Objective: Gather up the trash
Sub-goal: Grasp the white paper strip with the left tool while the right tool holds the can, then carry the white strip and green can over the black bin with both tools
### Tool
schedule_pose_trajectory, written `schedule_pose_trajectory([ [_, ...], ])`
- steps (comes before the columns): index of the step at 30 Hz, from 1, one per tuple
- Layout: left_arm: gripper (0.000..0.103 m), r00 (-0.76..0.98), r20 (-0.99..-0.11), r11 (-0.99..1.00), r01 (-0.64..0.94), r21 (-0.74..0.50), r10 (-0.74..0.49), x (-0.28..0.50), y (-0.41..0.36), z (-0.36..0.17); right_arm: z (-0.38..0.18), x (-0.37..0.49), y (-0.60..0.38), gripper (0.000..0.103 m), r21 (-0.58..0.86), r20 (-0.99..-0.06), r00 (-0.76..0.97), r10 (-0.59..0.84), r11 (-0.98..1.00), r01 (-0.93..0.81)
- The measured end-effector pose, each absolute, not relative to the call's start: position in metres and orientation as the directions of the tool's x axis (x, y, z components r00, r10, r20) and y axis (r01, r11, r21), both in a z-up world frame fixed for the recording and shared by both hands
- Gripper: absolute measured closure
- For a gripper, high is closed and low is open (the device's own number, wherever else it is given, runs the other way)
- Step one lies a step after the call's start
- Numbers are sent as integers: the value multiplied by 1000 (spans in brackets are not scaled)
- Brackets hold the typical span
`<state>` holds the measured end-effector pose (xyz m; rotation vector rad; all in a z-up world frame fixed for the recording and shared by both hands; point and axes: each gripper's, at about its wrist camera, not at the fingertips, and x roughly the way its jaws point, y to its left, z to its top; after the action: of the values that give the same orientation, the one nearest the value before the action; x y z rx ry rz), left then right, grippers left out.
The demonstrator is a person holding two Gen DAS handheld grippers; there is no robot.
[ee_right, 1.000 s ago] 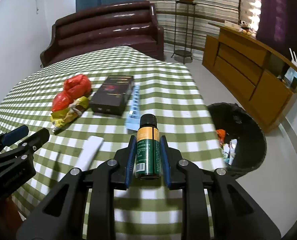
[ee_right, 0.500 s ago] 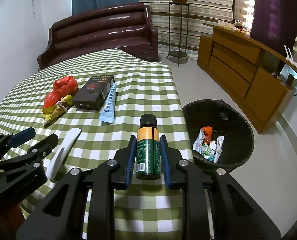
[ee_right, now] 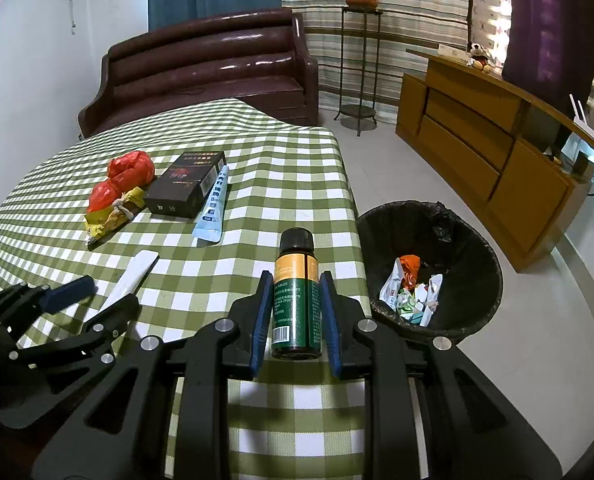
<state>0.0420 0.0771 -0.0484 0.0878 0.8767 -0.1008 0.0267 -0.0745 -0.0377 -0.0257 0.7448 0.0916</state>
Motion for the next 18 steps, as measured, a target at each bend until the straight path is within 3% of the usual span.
schedule_pose_trajectory([
  [6, 84, 649, -759, 986, 158, 60, -58, 39, 71, -49, -38, 26, -76, 80, 9, -678, 732, 75, 996, -93],
  [18, 88, 682, -723, 982, 189, 26, -112, 35, 65, -31, -33, 26, -80, 80, 11, -663, 745, 70, 996, -84],
])
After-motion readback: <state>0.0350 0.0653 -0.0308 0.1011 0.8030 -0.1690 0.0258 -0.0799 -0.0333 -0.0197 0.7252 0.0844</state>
